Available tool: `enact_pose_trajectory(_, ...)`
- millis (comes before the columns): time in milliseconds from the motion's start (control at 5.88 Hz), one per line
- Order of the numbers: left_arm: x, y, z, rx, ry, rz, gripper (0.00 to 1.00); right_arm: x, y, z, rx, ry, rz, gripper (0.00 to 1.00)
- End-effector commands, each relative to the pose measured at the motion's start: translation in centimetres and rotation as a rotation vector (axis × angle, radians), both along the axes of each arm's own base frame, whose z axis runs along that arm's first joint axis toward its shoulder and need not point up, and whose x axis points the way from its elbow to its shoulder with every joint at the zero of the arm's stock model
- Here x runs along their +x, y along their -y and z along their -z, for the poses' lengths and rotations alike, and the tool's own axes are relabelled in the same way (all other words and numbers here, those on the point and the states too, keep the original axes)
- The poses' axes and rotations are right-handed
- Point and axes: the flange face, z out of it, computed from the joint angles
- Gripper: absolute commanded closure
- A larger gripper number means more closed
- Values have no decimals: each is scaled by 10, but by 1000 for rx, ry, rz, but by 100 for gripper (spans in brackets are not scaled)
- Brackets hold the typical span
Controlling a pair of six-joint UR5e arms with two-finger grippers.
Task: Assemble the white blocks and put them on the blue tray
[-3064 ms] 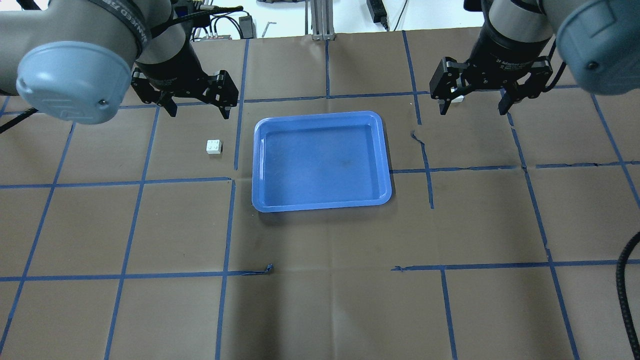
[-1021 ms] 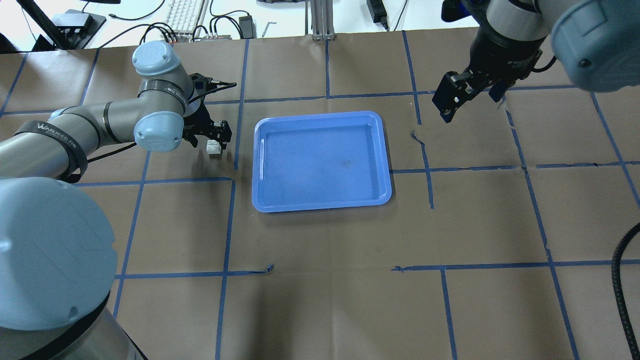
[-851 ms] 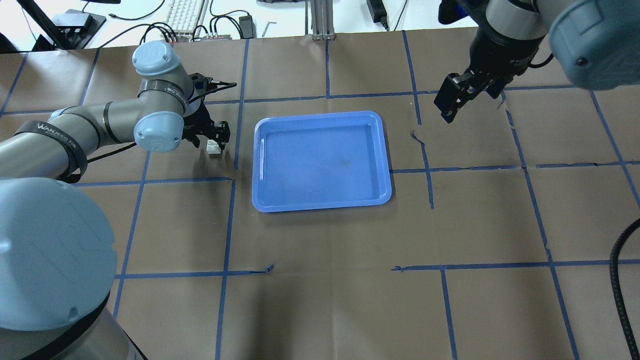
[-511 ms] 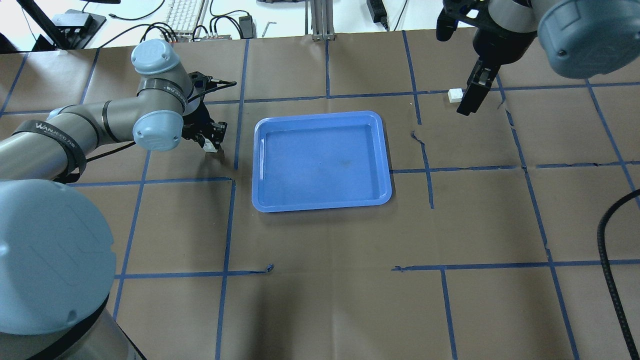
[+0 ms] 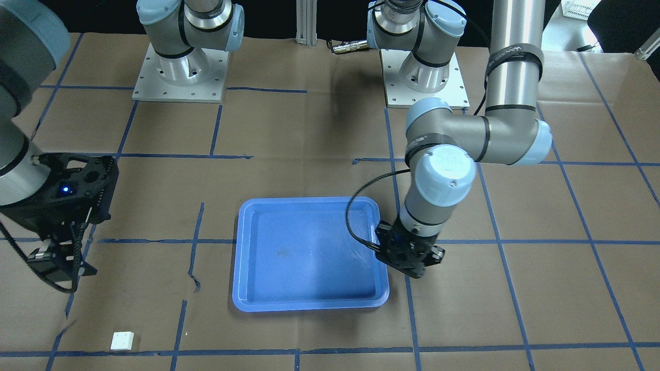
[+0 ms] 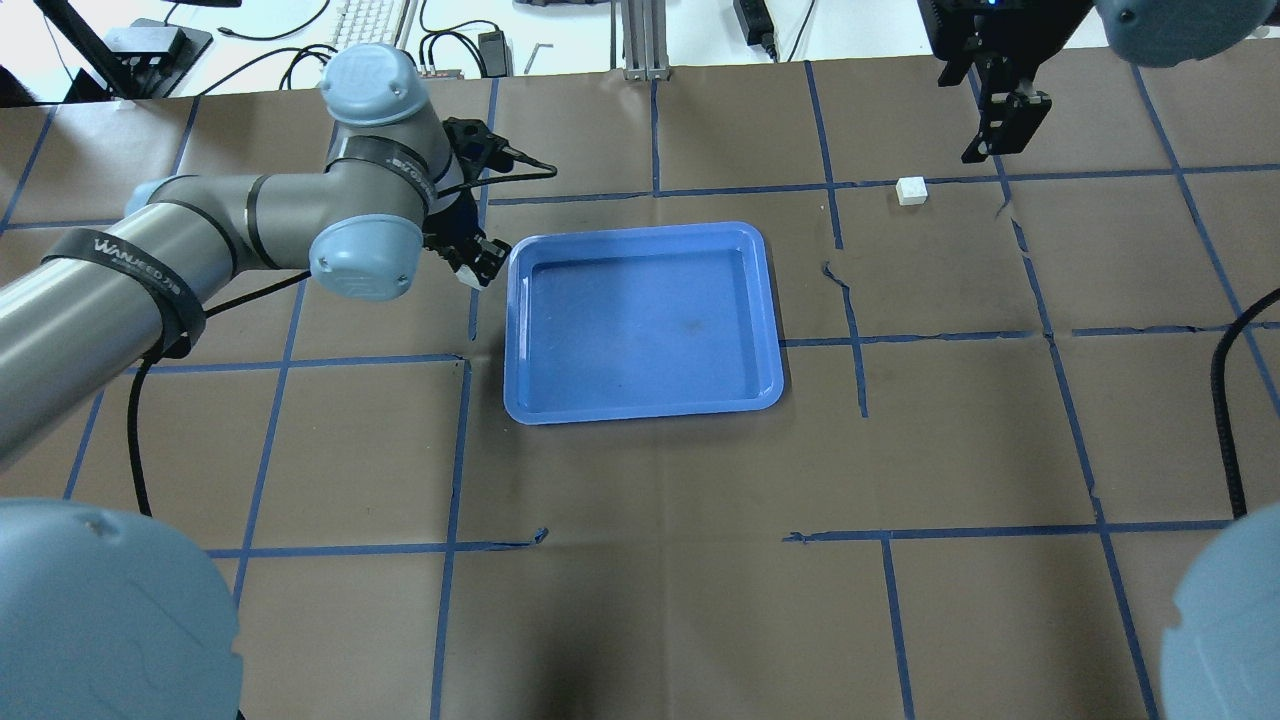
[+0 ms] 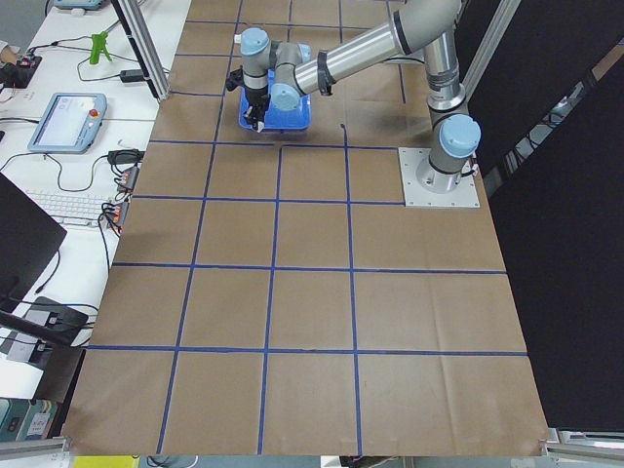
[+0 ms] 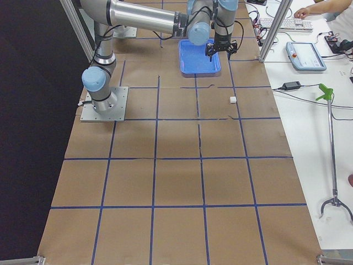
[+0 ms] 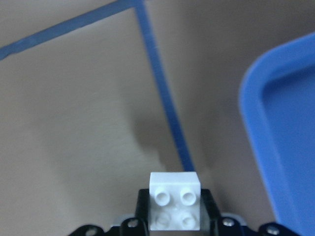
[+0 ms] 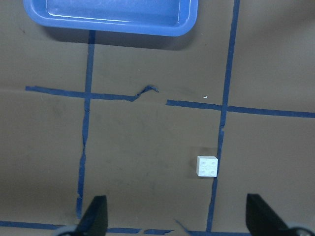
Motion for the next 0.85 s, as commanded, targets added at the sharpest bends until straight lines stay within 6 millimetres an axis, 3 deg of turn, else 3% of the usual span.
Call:
enact_pose_trajectory(0, -82, -33, 6, 17, 13, 366, 90, -52, 64, 31, 45, 61, -15, 1)
enact_pose_trajectory(170, -97, -38, 22, 41, 23, 572, 90, -77, 94, 60, 77, 146, 18, 1)
enact_pose_trajectory(340, -111, -41, 37, 53, 36, 804, 89, -106, 109, 102, 103, 249, 50, 1)
enact_pose_trajectory(511, -115, -40, 46, 50, 32, 849, 89, -124, 118, 147, 123, 385, 79, 1)
enact_pose_trajectory(681, -131, -49, 51, 57, 31, 882, 89, -134, 120, 194, 141, 478, 59, 1)
